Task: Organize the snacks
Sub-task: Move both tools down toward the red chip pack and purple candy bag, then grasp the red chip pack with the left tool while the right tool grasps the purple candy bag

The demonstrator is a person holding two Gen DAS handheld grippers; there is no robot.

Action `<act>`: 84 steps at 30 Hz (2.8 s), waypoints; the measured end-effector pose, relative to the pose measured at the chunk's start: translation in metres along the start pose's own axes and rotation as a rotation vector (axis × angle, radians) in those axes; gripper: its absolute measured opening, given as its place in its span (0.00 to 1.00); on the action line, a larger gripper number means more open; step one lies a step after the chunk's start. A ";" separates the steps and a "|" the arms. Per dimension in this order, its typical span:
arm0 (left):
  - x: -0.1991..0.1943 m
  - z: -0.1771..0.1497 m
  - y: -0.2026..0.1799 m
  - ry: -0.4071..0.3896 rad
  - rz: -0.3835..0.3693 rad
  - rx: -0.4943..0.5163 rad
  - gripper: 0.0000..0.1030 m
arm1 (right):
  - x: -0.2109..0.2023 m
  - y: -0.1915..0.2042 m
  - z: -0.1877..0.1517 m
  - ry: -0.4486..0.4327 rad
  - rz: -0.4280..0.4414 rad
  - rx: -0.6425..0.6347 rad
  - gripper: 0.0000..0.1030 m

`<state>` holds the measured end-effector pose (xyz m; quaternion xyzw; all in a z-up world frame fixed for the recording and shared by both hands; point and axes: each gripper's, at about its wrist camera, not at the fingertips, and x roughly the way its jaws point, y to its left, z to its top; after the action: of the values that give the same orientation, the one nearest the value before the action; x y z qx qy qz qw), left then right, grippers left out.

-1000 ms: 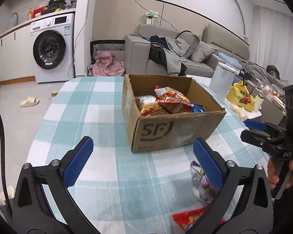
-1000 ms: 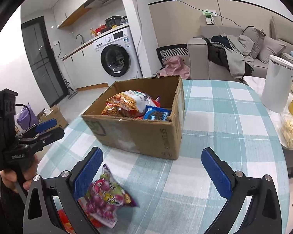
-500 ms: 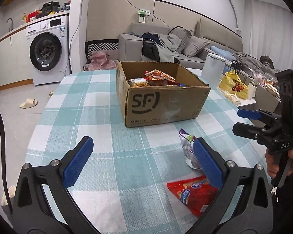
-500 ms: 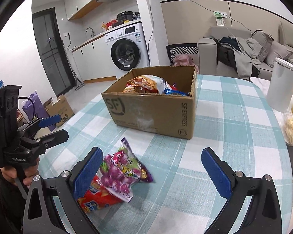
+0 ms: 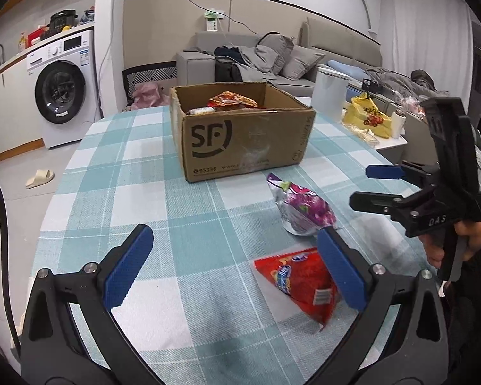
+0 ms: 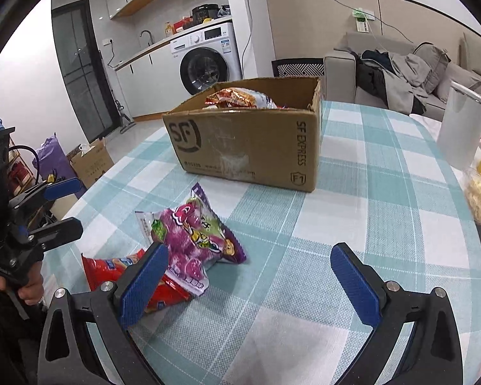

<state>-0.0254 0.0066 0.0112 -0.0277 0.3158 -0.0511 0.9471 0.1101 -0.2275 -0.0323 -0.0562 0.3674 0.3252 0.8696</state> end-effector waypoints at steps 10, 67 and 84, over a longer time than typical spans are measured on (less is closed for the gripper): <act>0.014 -0.012 -0.017 0.056 -0.079 -0.005 0.99 | 0.008 0.018 -0.006 0.030 0.014 -0.054 1.00; 0.069 -0.027 0.034 0.208 0.059 -0.113 0.94 | 0.082 0.034 0.016 0.167 0.112 -0.028 0.99; 0.070 -0.022 0.016 0.212 -0.009 -0.090 0.94 | 0.070 0.041 0.009 0.092 0.138 -0.061 0.54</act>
<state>0.0186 0.0142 -0.0498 -0.0660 0.4158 -0.0438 0.9060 0.1271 -0.1561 -0.0671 -0.0718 0.3998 0.3924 0.8252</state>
